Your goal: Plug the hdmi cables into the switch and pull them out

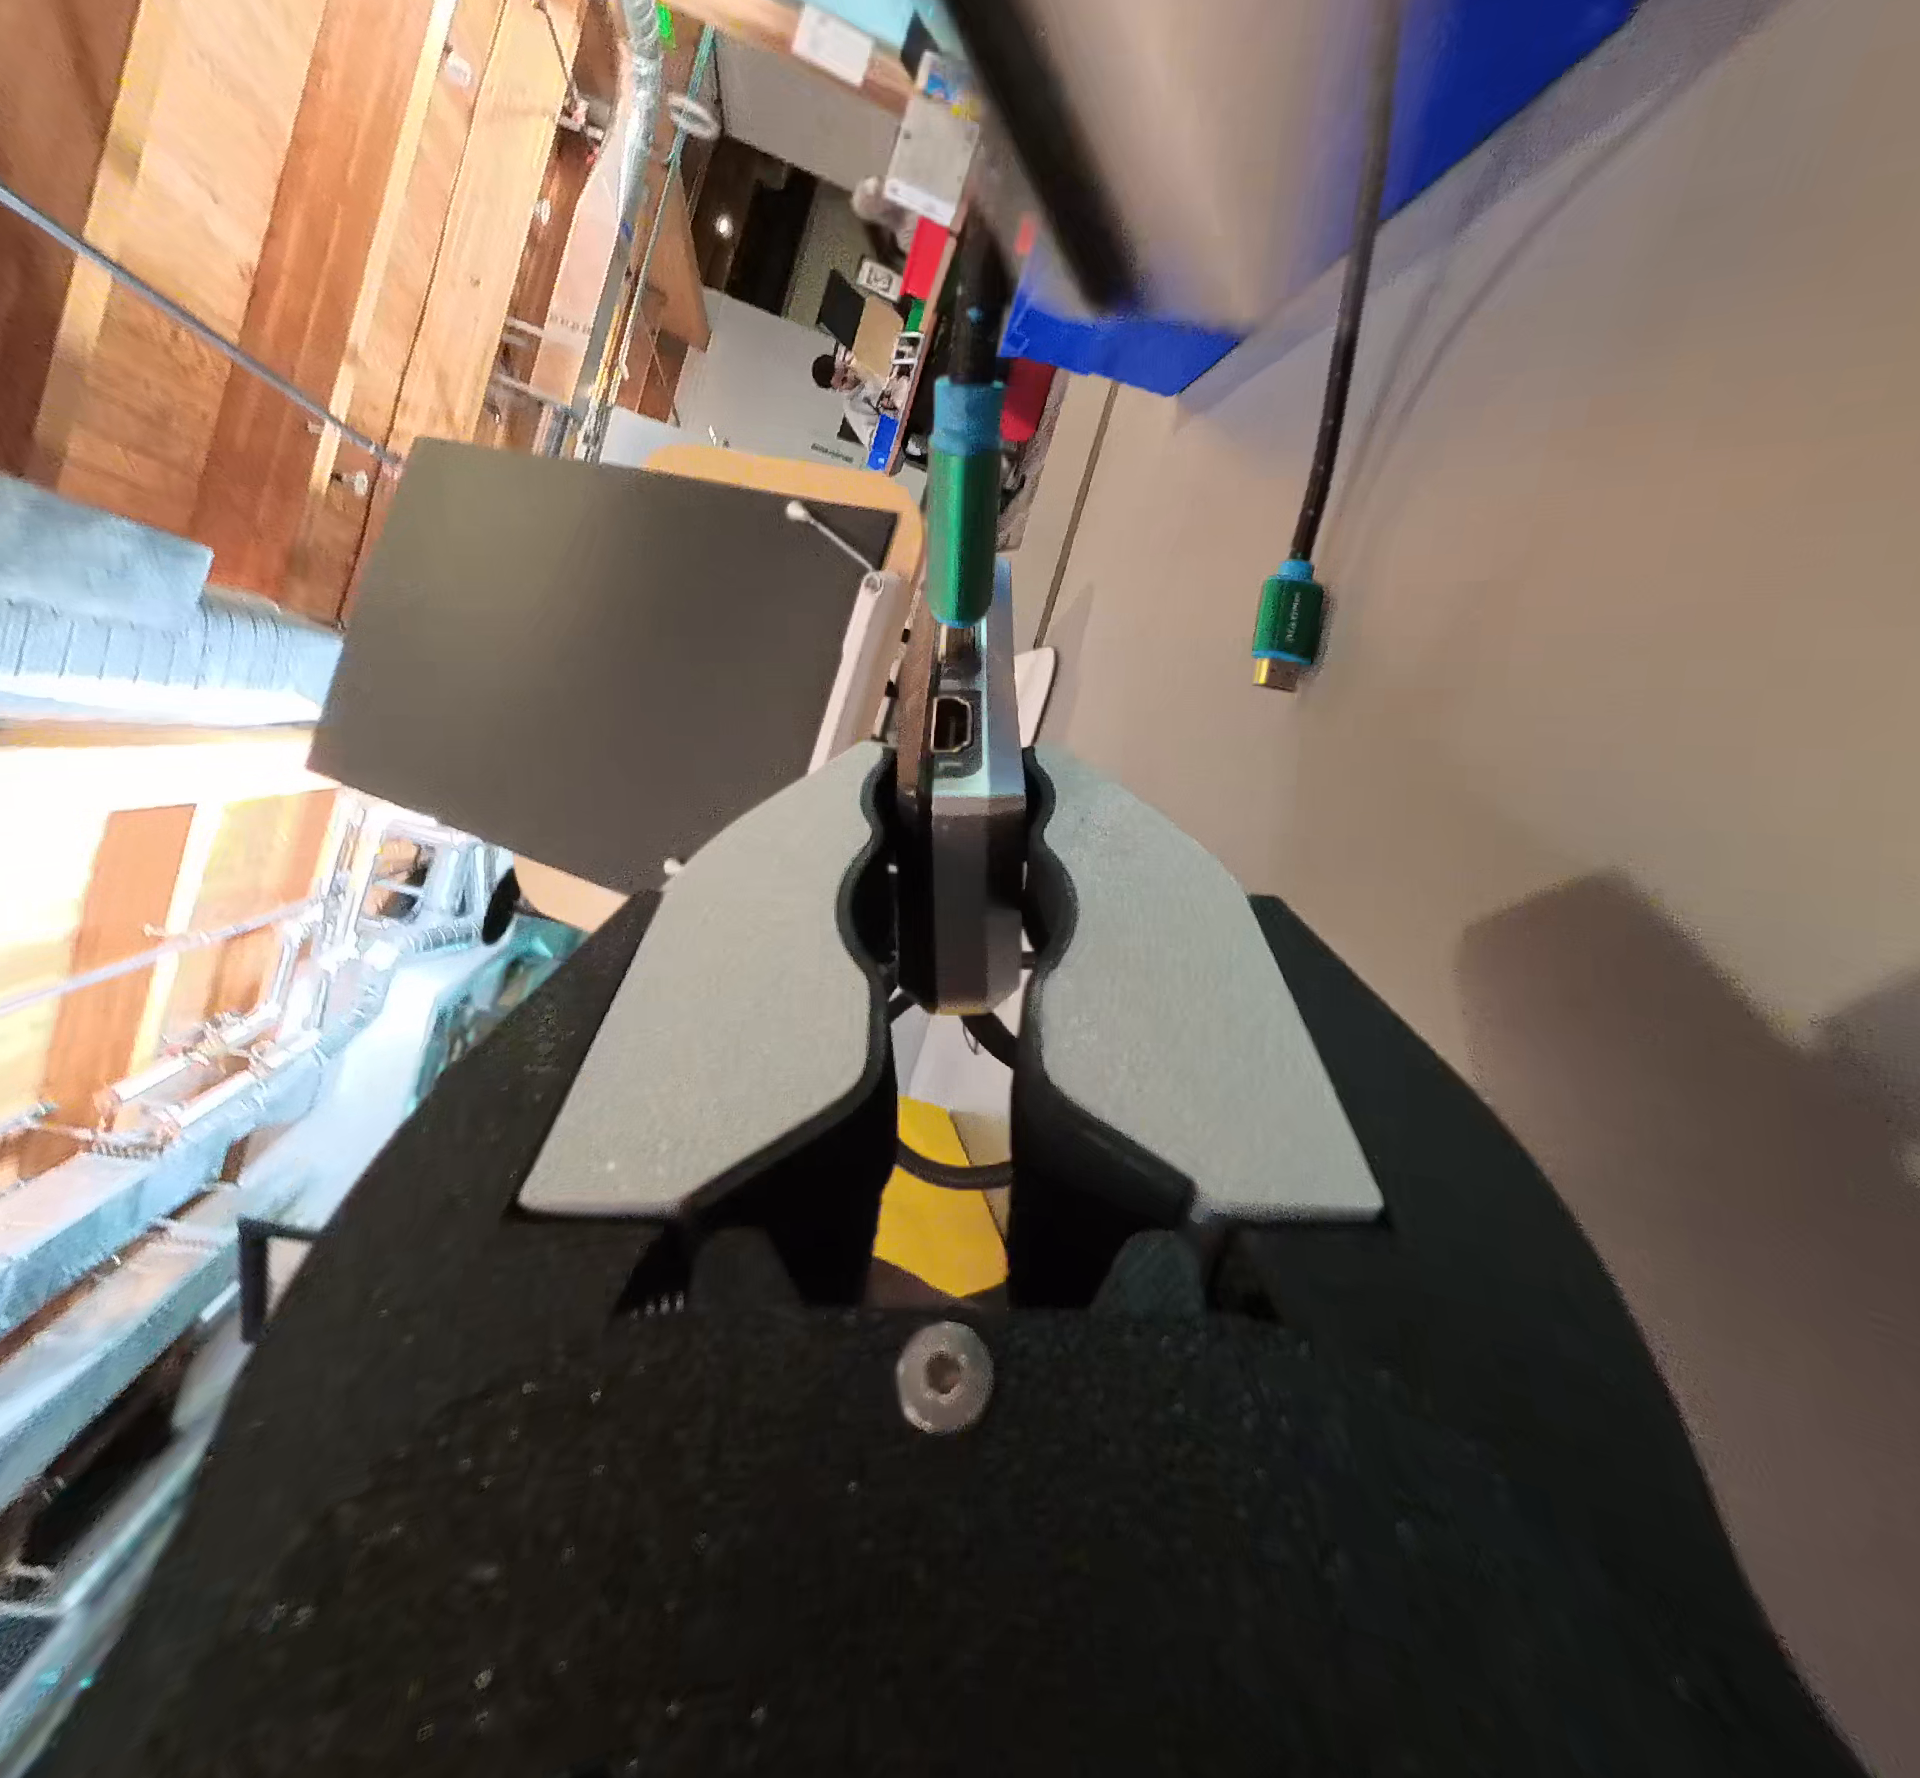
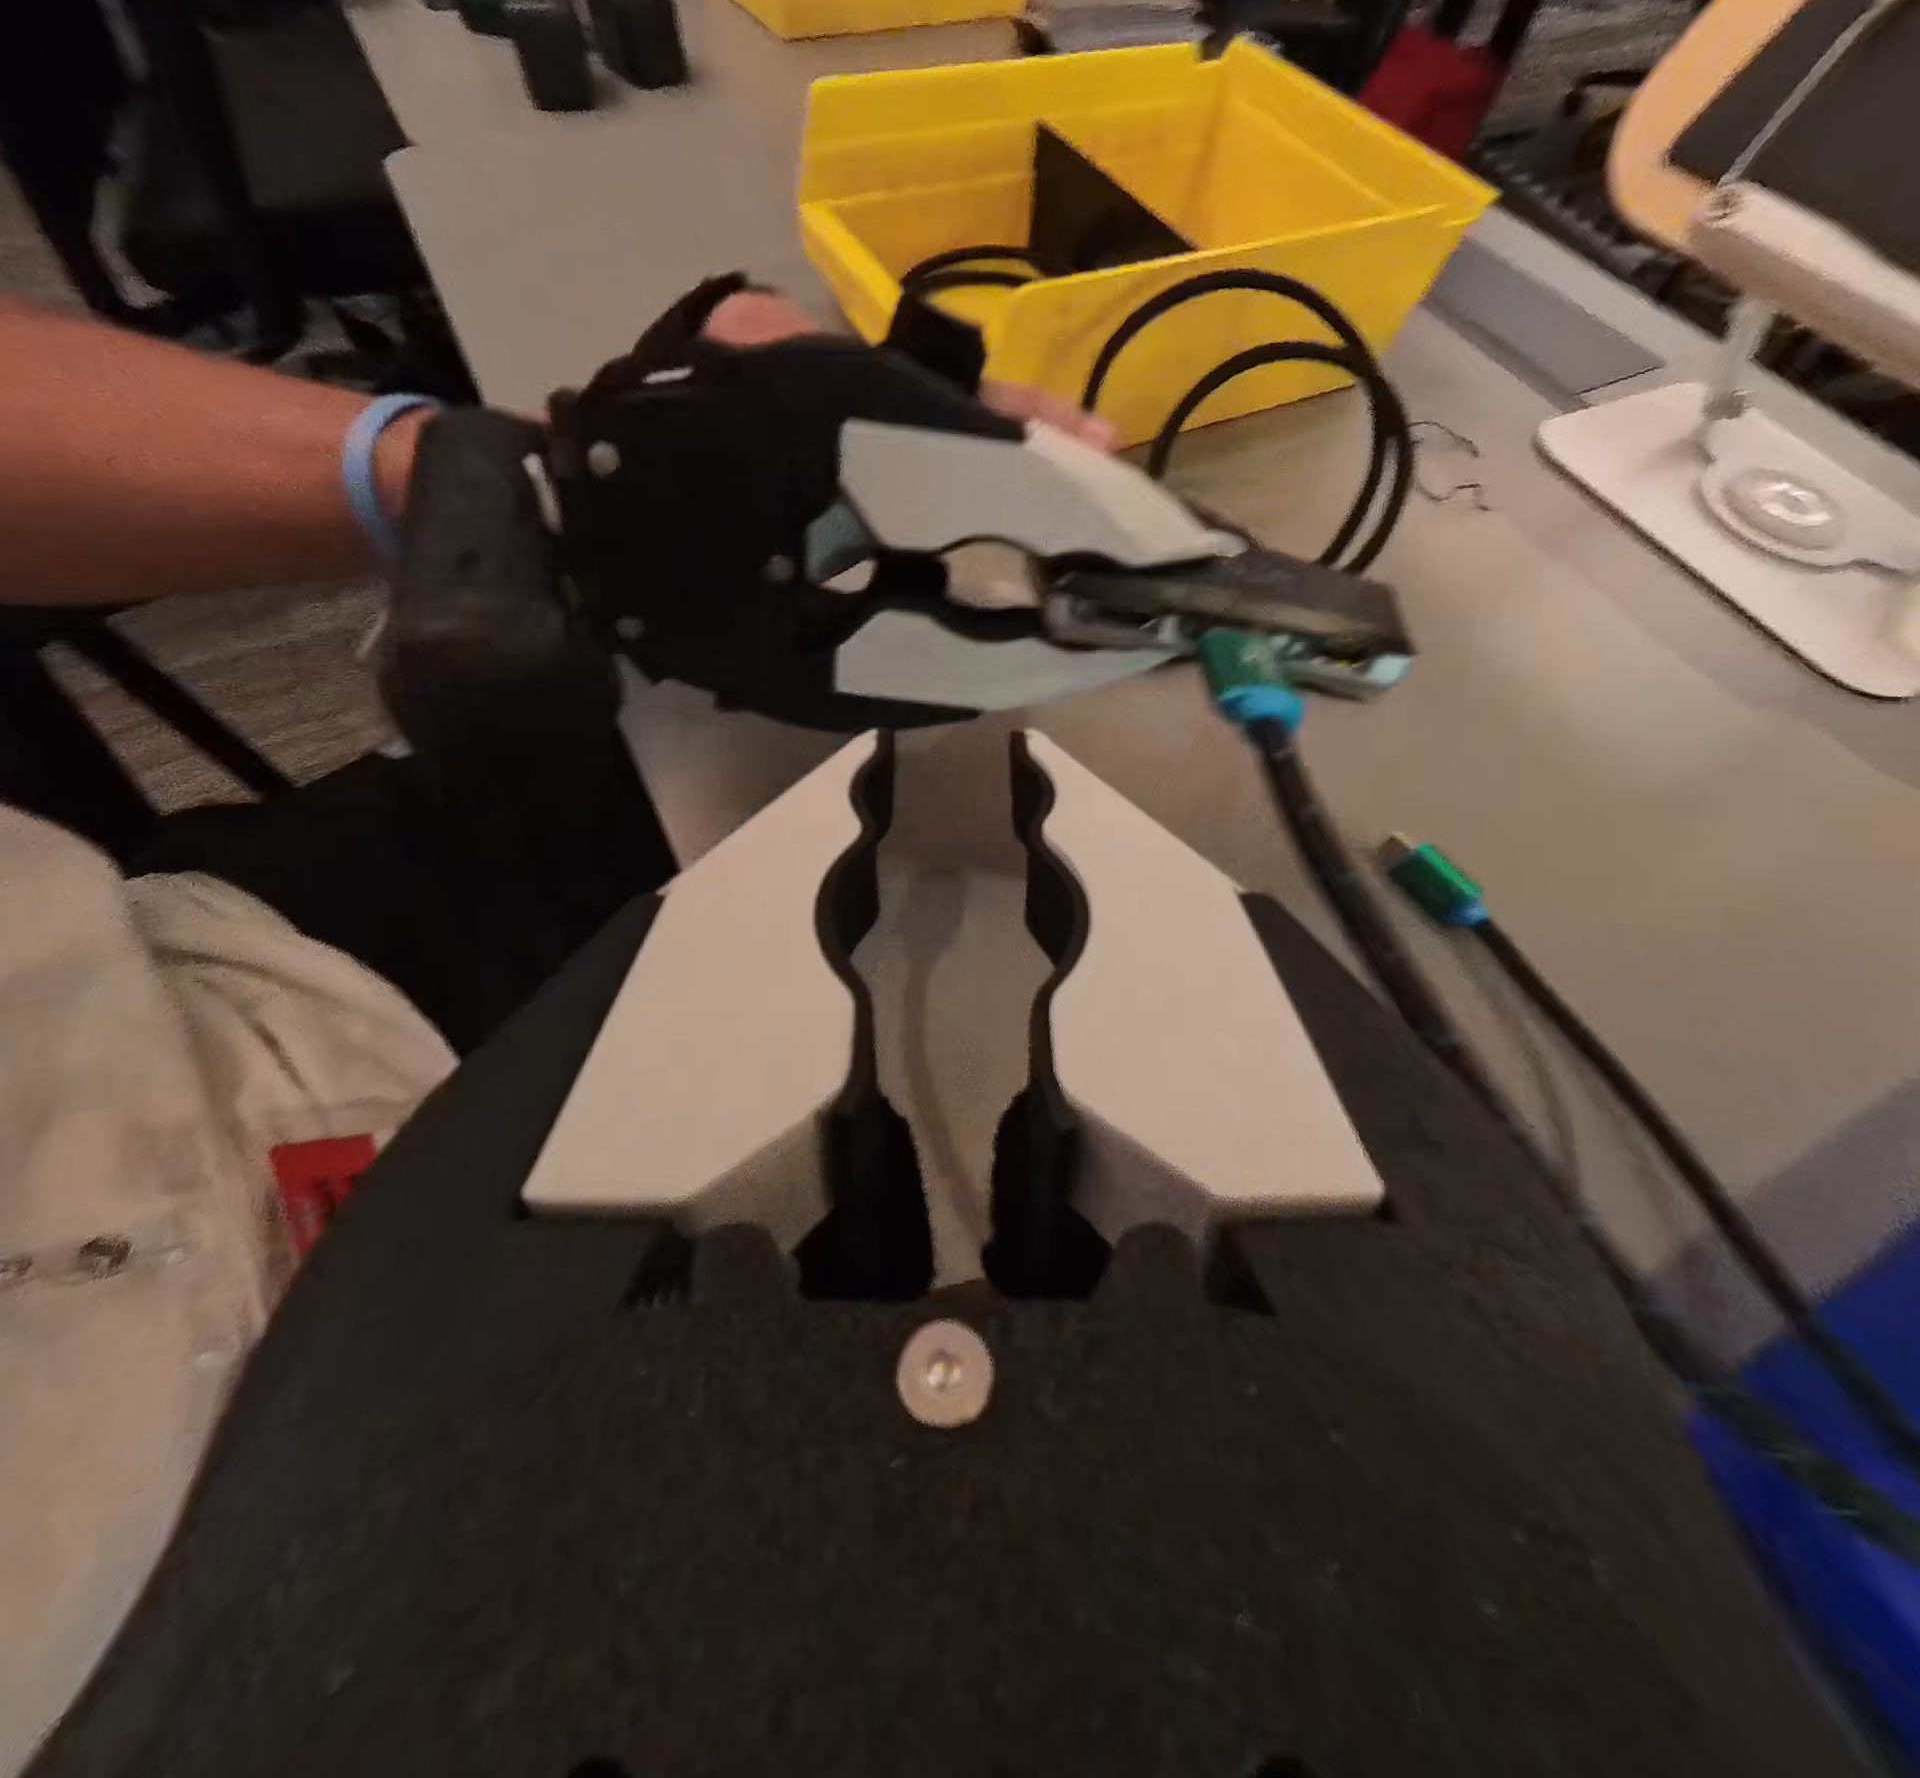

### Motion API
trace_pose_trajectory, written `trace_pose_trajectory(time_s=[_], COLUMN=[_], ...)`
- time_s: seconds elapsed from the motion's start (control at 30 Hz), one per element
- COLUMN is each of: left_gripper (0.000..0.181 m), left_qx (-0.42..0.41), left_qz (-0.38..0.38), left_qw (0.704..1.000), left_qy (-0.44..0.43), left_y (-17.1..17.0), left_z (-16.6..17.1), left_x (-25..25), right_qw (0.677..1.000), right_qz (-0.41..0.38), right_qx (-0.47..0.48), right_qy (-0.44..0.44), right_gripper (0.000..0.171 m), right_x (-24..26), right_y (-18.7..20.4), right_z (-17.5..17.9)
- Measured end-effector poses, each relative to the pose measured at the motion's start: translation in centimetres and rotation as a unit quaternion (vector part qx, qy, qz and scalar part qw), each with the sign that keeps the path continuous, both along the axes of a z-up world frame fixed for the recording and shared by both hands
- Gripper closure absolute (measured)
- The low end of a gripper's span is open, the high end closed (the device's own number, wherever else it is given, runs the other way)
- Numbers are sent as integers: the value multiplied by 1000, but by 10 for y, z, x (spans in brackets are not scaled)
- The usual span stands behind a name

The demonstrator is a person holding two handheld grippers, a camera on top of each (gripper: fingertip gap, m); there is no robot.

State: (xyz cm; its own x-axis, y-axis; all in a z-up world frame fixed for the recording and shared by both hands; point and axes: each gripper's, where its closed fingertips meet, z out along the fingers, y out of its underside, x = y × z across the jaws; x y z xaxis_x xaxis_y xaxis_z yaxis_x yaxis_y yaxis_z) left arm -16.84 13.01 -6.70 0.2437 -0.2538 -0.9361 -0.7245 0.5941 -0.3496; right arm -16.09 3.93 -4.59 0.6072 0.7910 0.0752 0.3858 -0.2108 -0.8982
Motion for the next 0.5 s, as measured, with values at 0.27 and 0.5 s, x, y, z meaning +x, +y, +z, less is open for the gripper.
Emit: trace_pose_trajectory(time_s=[0.27, 0.5], left_gripper=[161, 161], left_qx=[-31, -26], left_qz=[-14, -41], left_qw=[998, 998], left_qy=[-49, -47], left_y=[-5, -20], left_z=[9, 8], left_x=[-3, 3], right_qw=[981, 983], right_qz=[-140, -116], right_qx=[66, 91], right_qy=[115, 111], right_gripper=[145, 151], right_x=[21, 17], right_y=[48, 57], right_z=[-23, -3])
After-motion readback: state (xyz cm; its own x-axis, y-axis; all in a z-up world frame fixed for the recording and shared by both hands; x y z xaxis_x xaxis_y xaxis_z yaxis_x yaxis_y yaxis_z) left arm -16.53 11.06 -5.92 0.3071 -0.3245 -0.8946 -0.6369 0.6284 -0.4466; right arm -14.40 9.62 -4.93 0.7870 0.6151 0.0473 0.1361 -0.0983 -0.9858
